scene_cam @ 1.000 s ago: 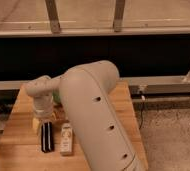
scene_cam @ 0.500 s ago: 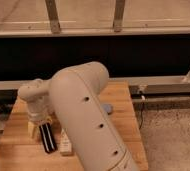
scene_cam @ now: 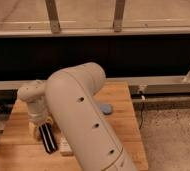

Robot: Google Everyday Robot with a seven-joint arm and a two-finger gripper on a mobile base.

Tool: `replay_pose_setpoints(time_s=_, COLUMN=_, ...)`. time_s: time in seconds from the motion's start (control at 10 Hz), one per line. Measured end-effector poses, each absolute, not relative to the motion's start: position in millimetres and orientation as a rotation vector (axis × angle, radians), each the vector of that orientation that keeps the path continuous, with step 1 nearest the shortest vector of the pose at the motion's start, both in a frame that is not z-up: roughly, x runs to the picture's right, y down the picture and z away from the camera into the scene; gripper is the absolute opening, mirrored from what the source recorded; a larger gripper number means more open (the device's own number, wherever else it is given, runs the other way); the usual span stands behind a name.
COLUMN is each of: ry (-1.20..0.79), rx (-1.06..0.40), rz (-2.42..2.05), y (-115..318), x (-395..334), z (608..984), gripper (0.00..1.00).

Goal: Place the eraser on the white sponge

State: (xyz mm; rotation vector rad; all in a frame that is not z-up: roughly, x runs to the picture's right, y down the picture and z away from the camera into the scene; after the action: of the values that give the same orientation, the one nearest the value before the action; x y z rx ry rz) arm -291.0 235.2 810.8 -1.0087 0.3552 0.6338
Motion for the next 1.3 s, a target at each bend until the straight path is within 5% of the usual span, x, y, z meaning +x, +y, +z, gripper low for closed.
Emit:
replay_pose_setpoints(time_s=0.2, ry=0.362, rx=-1.006, rz=0.636, y=233.2, x=-286.4, z=812.1, gripper=0.24)
replay_pose_setpoints(time_s=0.5, ry=0.314, rx=-1.009, rz=0.658, y=227.9, x=-277.3, z=805.2, gripper=0.01)
replay_pose_setpoints(time_s=1.3, ry=0.147, rx=-0.931, rz=0.689, y=161.3, x=-248.3, z=770.2, gripper=0.0)
